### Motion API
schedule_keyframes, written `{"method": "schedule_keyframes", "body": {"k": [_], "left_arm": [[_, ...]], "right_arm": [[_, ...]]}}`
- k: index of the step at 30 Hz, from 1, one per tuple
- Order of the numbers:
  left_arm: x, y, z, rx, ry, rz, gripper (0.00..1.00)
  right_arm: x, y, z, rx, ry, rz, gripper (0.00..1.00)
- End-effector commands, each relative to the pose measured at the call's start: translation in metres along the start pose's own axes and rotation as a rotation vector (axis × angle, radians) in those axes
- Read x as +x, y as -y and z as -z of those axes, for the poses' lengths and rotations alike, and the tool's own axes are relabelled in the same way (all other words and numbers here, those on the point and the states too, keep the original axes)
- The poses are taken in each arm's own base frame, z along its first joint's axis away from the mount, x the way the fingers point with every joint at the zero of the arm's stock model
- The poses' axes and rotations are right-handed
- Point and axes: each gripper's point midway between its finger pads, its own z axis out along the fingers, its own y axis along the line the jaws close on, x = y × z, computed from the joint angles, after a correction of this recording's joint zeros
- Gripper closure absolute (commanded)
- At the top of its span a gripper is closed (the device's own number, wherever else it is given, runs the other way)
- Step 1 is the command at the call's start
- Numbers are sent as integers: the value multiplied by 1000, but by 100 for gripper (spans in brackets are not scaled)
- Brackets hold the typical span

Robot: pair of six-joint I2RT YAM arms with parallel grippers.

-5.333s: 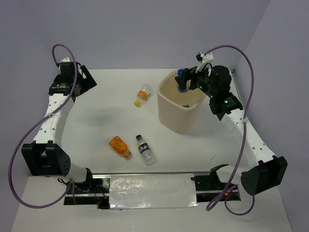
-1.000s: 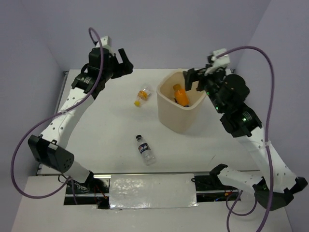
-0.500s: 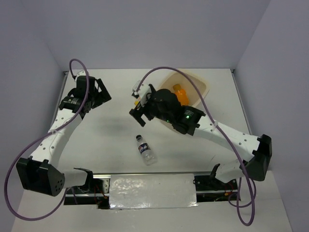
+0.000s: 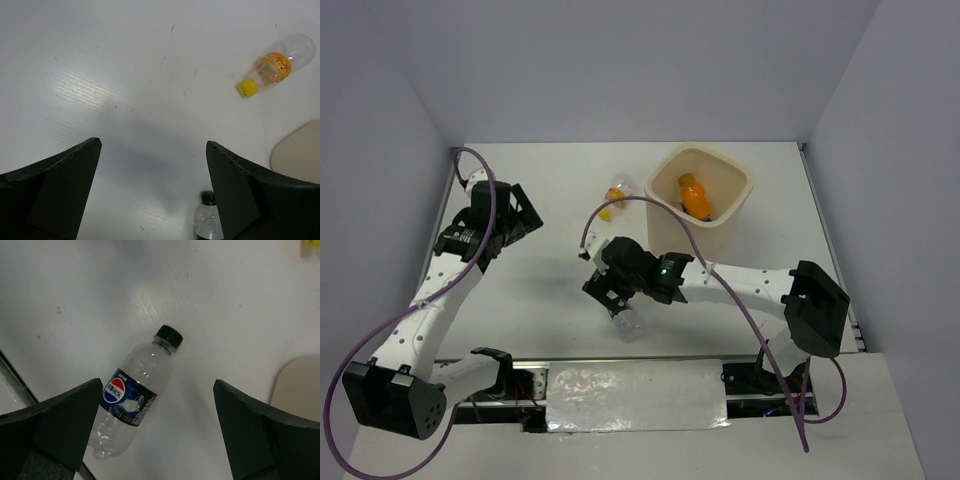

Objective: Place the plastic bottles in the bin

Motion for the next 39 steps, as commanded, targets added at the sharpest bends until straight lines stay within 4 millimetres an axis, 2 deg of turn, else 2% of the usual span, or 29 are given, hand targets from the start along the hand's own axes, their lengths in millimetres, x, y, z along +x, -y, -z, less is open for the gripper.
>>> {"method": "schedule_keyframes", "body": {"k": [1, 8, 10, 13, 16, 17, 18, 19, 20, 21, 22, 25, 26, 28, 30, 31, 32, 33, 34, 35, 36, 38, 39], "left_arm": [[-1, -1, 2, 17, 19, 14, 1], [7, -3, 0, 19, -1, 9, 1], [8, -4, 0, 19, -1, 11, 1], [11, -7, 0, 9, 1, 21, 1], [12, -9, 2, 8, 1, 34, 1], [12, -10, 3, 7, 8, 43, 1], [12, -10, 4, 6, 9, 46, 1], [11, -10, 4, 7, 13, 49, 1], [10, -9, 4, 9, 15, 52, 1], [10, -9, 4, 11, 18, 53, 1], [10, -9, 4, 12, 17, 53, 1], [8, -8, 3, 5, 18, 58, 0], [8, -8, 1, 1, 14, 54, 1], [6, -4, 1, 16, 14, 50, 1], [3, 1, 0, 33, 21, 45, 1], [1, 2, 1, 39, 22, 43, 1], [-2, 4, 1, 41, 28, 42, 1], [-5, 6, 2, 45, 36, 40, 1], [-7, 7, 1, 46, 39, 38, 1], [-12, 10, 3, 52, 51, 39, 1], [-16, 12, 3, 63, 61, 38, 1], [-20, 19, 3, 91, 63, 29, 1], [-21, 23, 3, 105, 65, 23, 1]], "right_arm": [[18, -18, -8, -34, -25, -30, 0], [48, -34, -31, -82, -92, -74, 0], [60, -35, -39, -74, -139, -76, 1], [69, -31, -46, -45, -160, -72, 5], [73, -29, -48, -30, -163, -83, 16], [72, -30, -47, -37, -160, -78, 28], [68, -28, -45, -28, -154, -77, 34], [55, -27, -39, -26, -120, -80, 43], [45, -24, -34, -22, -93, -68, 57], [20, -21, -21, -24, -18, -73, 61], [14, -21, -20, -24, -3, -67, 66], [-53, -11, 22, -26, 202, -34, 69], [-75, -5, 42, -20, 278, -13, 69], [-112, 8, 69, 7, 392, -5, 70], [-139, 35, 96, 87, 468, 3, 70], [-163, 49, 117, 121, 531, -16, 71], [-173, 75, 132, 169, 566, -39, 71], [-190, 90, 154, 194, 627, -60, 71], [-197, 104, 165, 214, 657, -92, 71], [-198, 135, 178, 271, 681, -126, 71], [-205, 148, 195, 288, 722, -144, 70], [-199, 179, 206, 347, 729, -221, 69], [-189, 206, 212, 406, 716, -259, 69]]}}
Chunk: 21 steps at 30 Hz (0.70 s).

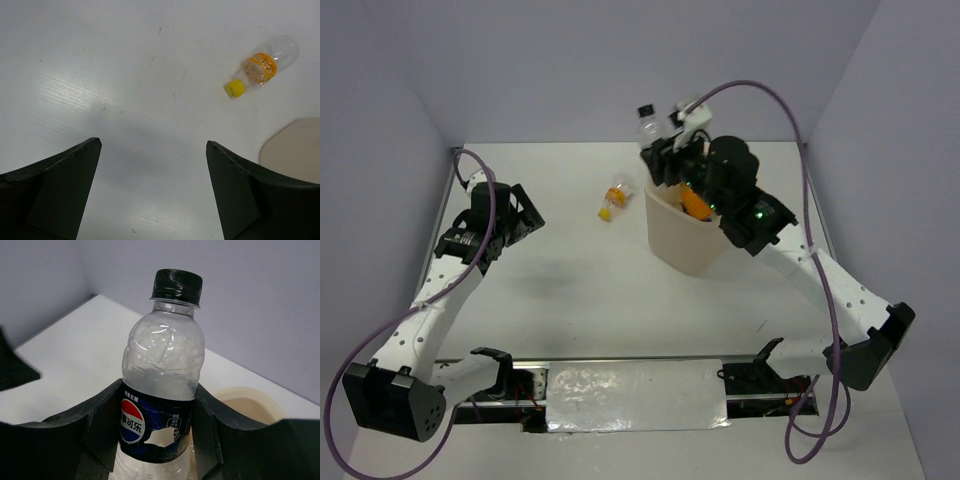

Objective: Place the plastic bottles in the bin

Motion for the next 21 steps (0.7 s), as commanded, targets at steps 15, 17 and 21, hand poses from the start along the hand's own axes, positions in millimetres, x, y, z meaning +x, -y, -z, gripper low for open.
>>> {"method": "schedule_keyframes", "body": {"k": [15, 17, 21], "left_arm": [[-36, 78, -44, 213, -28, -147, 1], [-38, 90, -50, 248, -41, -161, 1], [-40, 100, -62, 268, -49, -180, 1]], "right_arm": [[65, 100, 36, 234, -153, -204, 6], [56, 103, 38, 240, -134, -193, 3], [46, 112, 41, 267, -117, -185, 0]]}}
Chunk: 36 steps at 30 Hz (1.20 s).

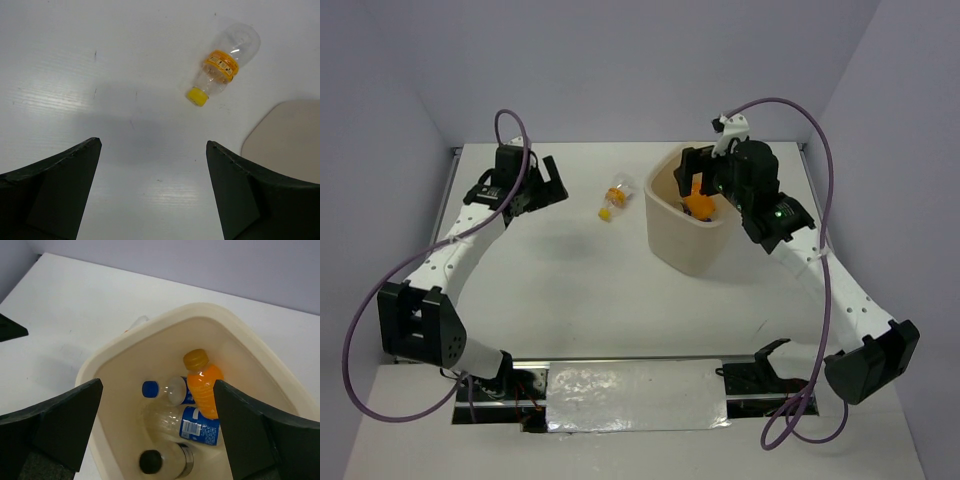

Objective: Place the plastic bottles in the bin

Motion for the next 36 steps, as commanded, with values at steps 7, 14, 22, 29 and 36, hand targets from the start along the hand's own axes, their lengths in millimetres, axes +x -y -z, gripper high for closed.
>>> {"method": "schedule_keyframes", "body": {"k": [7, 14, 22, 29, 36], "left_arm": [[-34, 35, -13, 139, 43, -109, 1], [-36, 49, -40, 217, 0, -271, 1], [-39, 101, -83, 298, -11, -494, 1], [-37, 131, -124, 311, -35, -589, 1], [1, 147, -156, 426, -122, -547, 1]], "right_arm": [[-48, 28, 16, 59, 118, -57, 0], [-67, 76, 20, 176, 136, -166, 0], [-49, 158, 24, 414, 107, -392, 0], [-2, 210, 21, 564, 2, -509, 0], [20, 225, 23, 631, -35, -504, 0]]}}
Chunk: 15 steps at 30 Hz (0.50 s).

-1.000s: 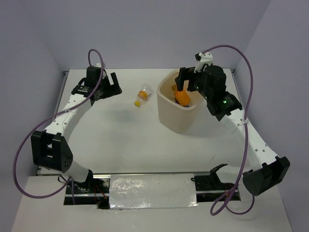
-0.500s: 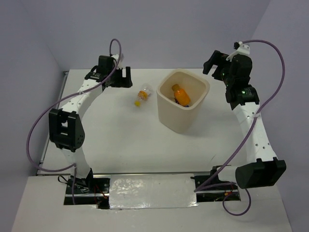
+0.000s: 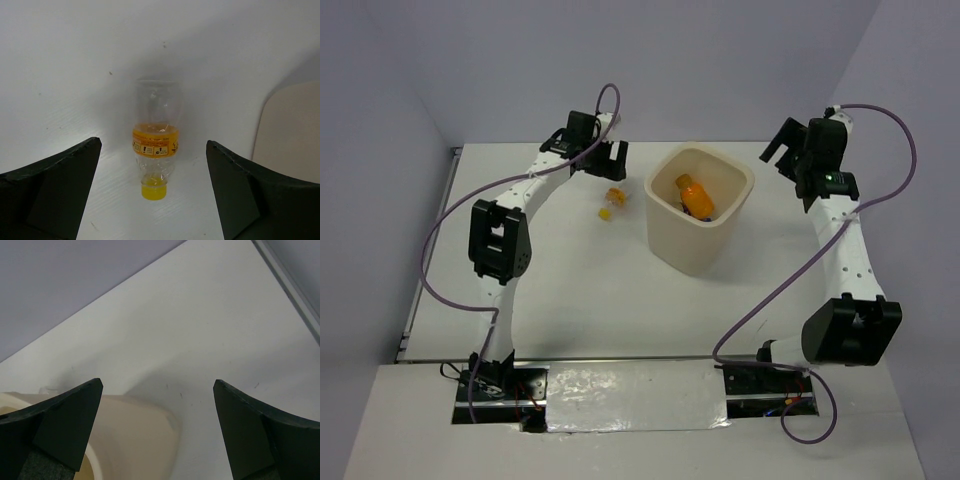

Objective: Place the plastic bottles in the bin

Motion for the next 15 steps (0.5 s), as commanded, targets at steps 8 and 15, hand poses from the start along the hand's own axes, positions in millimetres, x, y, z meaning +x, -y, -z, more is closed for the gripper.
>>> {"method": "schedule_keyframes", "body": {"k": [8, 15], "left_arm": [[38, 13, -59, 49, -66, 26, 1], [71, -7, -87, -55, -151, 87, 1]], "right_arm": [[10, 3, -11, -1, -33, -7, 0], [4, -5, -11, -33, -58, 42, 0]]}}
